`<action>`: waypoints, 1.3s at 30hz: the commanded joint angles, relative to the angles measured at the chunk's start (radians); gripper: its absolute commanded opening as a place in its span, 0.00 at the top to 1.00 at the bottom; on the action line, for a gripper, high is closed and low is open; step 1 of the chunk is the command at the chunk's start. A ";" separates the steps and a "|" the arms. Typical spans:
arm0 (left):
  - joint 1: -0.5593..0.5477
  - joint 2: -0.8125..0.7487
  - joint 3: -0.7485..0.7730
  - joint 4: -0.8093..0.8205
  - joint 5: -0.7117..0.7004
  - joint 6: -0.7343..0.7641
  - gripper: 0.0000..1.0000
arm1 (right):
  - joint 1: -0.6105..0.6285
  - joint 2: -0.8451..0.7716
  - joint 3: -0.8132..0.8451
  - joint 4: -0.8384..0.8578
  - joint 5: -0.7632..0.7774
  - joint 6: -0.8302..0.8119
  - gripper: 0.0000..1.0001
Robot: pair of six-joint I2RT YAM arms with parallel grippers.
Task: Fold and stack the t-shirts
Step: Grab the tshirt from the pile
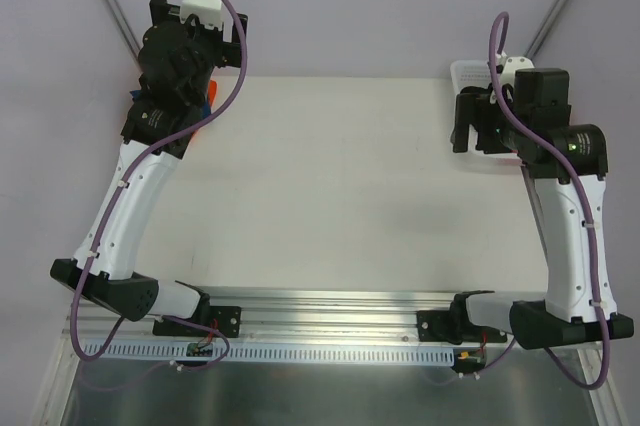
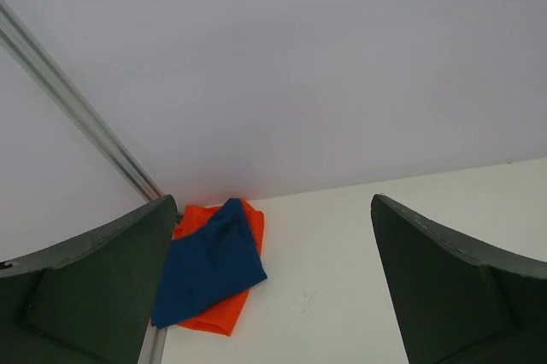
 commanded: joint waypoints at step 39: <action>-0.164 0.176 -0.178 -0.127 0.339 -0.138 0.01 | -0.330 0.902 0.498 0.456 0.083 0.073 0.10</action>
